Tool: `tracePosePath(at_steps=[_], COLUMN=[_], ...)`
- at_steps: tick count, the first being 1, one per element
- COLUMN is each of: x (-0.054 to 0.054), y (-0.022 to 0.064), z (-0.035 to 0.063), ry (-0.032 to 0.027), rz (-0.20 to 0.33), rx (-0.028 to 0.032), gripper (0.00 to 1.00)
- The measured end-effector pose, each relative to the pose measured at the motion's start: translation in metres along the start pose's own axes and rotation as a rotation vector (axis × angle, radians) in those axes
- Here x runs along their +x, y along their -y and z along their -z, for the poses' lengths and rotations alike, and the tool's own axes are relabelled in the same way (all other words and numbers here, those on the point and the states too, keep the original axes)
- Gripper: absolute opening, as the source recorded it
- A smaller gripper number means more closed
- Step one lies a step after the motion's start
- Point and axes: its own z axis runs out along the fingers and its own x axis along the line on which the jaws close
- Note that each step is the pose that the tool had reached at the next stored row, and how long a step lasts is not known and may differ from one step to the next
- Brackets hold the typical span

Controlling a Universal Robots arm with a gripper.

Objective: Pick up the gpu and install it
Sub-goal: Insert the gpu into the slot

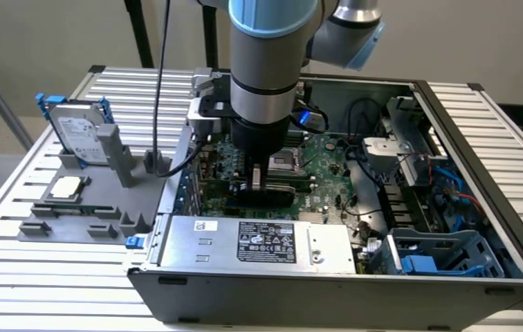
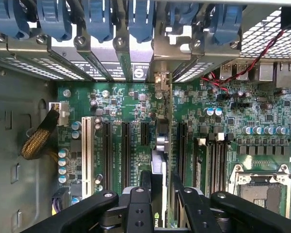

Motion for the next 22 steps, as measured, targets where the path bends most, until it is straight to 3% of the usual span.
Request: tracePosePath(at_steps=[2, 5, 14, 17, 20, 22], x=[0.0, 0.0, -0.003, -0.003, -0.003, -0.003], y=[-0.0001, -0.0001, -0.0009, -0.001, -0.0026, -0.0054], z=[0.0016, 0.0071, 0.0431, 0.0484, 0.0484, 0.0483], ry=[0.0007, -0.0001, -0.0003, -0.0004, -0.0008, -0.0024], rz=[0.0, 0.0, 0.0, 0.0, 0.0, 0.0], rx=[-0.0006, -0.0034, -0.0098, -0.0101, -0.0101, -0.0105], gripper=[0.28, 0.41, 0.41, 0.32, 0.14, 0.11])
